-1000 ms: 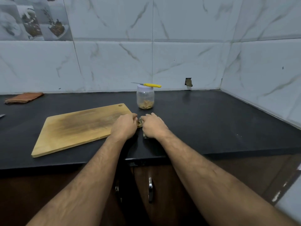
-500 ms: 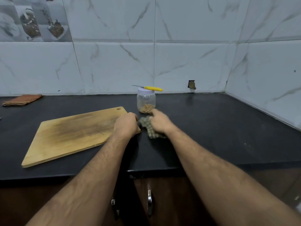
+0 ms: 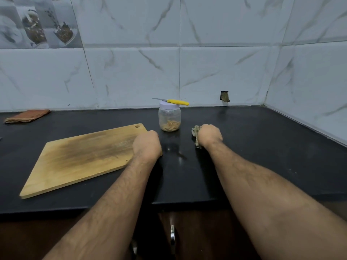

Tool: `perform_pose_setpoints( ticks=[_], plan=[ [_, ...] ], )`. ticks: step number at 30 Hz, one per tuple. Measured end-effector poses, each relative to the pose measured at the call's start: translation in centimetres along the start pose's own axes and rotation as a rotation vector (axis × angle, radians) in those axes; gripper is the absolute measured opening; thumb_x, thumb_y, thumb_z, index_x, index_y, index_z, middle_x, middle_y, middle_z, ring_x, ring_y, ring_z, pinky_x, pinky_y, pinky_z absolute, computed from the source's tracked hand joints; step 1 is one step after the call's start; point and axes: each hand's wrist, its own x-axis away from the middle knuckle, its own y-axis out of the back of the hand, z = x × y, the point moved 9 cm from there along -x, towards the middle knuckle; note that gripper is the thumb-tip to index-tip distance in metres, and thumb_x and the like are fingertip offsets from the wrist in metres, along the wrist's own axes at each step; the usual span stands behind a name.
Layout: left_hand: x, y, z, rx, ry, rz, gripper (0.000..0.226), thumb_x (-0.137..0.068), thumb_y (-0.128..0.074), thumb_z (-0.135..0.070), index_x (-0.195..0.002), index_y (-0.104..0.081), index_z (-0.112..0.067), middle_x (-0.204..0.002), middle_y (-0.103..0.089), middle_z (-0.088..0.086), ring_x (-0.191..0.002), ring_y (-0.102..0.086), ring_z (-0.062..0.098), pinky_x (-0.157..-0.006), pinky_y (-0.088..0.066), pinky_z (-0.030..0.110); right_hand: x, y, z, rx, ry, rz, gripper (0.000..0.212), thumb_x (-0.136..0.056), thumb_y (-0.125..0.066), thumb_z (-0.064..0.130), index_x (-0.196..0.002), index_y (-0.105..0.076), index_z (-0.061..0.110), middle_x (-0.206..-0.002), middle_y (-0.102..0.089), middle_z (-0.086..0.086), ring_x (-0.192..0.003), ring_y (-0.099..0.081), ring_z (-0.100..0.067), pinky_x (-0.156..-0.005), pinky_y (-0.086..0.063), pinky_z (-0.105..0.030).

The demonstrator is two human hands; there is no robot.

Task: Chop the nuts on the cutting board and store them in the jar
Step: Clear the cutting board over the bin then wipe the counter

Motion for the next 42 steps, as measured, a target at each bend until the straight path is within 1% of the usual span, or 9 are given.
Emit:
perform_pose_setpoints(
  ticks=[5, 7, 13, 18, 25, 30, 34, 39, 42],
  plan=[
    [1.0, -0.2, -0.6, -0.032, -0.017, -0.01, 0.019, -0.092, -0.054, -0.015, -0.102, -0.069, -0.014, -0.103, -0.071, 0.008, -0.098, -0.066, 0.029, -0.069, -0.048, 0.033, 5.2, -1.6, 6.4, 0.124, 0.517, 0.186, 0.041, -0.1, -0.043, 0.026, -0.139, -0.046, 0.013, -0.145, -0.042, -0.009, -0.134, -0.038, -0.032, -0.108, -0.034, -0.044],
    [1.2, -0.4, -0.9, -0.055, -0.021, -0.014, 0.022, -0.094, -0.052, -0.016, -0.106, -0.069, -0.011, -0.108, -0.071, 0.011, -0.102, -0.066, 0.03, -0.074, -0.051, 0.033, 9.1, -1.3, 7.4, 0.147, 0.647, 0.131, 0.041, -0.101, -0.04, 0.022, -0.14, -0.046, 0.012, -0.149, -0.04, -0.007, -0.136, -0.037, -0.028, -0.111, -0.031, -0.044],
    [3.3, -1.6, -2.8, 0.008, 0.018, 0.045, 0.03, -0.099, -0.045, -0.027, -0.114, -0.064, -0.01, -0.12, -0.064, 0.014, -0.114, -0.058, 0.032, -0.087, -0.047, 0.035, 13.7, 2.7, -2.2, 0.221, 0.63, -0.041, 0.047, -0.103, -0.025, 0.022, -0.143, -0.047, 0.012, -0.155, -0.039, -0.005, -0.144, -0.031, -0.024, -0.114, -0.026, -0.039],
    [6.3, -1.1, -8.5, 0.161, -0.159, 0.011, 0.035, -0.102, -0.037, -0.028, -0.119, -0.061, -0.008, -0.127, -0.06, 0.014, -0.123, -0.048, 0.032, -0.099, -0.039, 0.04, 8.4, 3.9, -9.7, 0.231, 0.233, 0.073, 0.037, -0.102, -0.033, 0.021, -0.134, -0.051, 0.015, -0.146, -0.049, -0.006, -0.134, -0.044, -0.024, -0.108, -0.033, -0.038],
    [10.0, -2.4, -14.9, 0.477, -0.313, 0.031, 0.047, -0.104, -0.025, -0.039, -0.085, -0.061, -0.015, -0.102, -0.068, 0.008, -0.099, -0.059, 0.031, -0.084, -0.043, 0.04, 17.2, 2.4, -5.1, 0.063, 0.484, -0.024, 0.071, -0.081, -0.012, 0.028, -0.133, -0.057, 0.01, -0.128, -0.063, -0.004, -0.111, -0.057, -0.026, -0.102, -0.04, -0.038],
    [11.9, -2.3, -17.2, 0.478, -0.374, 0.027, 0.05, -0.105, -0.023, -0.043, -0.072, -0.05, -0.016, -0.088, -0.062, 0.005, -0.093, -0.058, 0.031, -0.082, -0.04, 0.04, 16.4, 6.5, -12.1, 0.165, 0.411, -0.066, 0.044, -0.104, -0.032, 0.019, -0.142, -0.05, 0.006, -0.153, -0.042, -0.009, -0.142, -0.037, -0.024, -0.113, -0.027, -0.037],
    [12.7, -1.5, -18.3, 0.493, -0.414, 0.005, 0.05, -0.105, -0.024, -0.041, -0.073, -0.053, -0.016, -0.087, -0.062, 0.004, -0.1, -0.058, 0.031, -0.095, -0.043, 0.046, 11.5, 6.3, -16.1, 0.24, 0.177, 0.065, 0.048, -0.101, -0.026, 0.027, -0.141, -0.048, 0.015, -0.15, -0.044, -0.007, -0.138, -0.039, -0.024, -0.112, -0.029, -0.041],
    [11.7, -1.4, -17.7, 0.487, -0.407, -0.034, 0.051, -0.104, -0.024, -0.043, -0.079, -0.059, -0.016, -0.095, -0.068, 0.006, -0.095, -0.06, 0.032, -0.085, -0.042, 0.041, 15.4, 3.4, -8.3, 0.059, 0.425, 0.067, 0.042, -0.096, -0.037, 0.021, -0.131, -0.057, 0.011, -0.132, -0.057, -0.011, -0.124, -0.05, -0.031, -0.105, -0.038, -0.042],
    [11.2, -1.9, -16.7, 0.465, -0.386, -0.018, 0.051, -0.104, -0.023, -0.043, -0.076, -0.057, -0.017, -0.093, -0.068, 0.006, -0.092, -0.06, 0.031, -0.082, -0.042, 0.039, 15.0, 1.7, -6.6, 0.149, 0.546, 0.144, 0.07, -0.084, -0.017, 0.03, -0.139, -0.053, 0.006, -0.145, -0.05, -0.008, -0.136, -0.039, -0.024, -0.117, -0.023, -0.041]
  ],
)
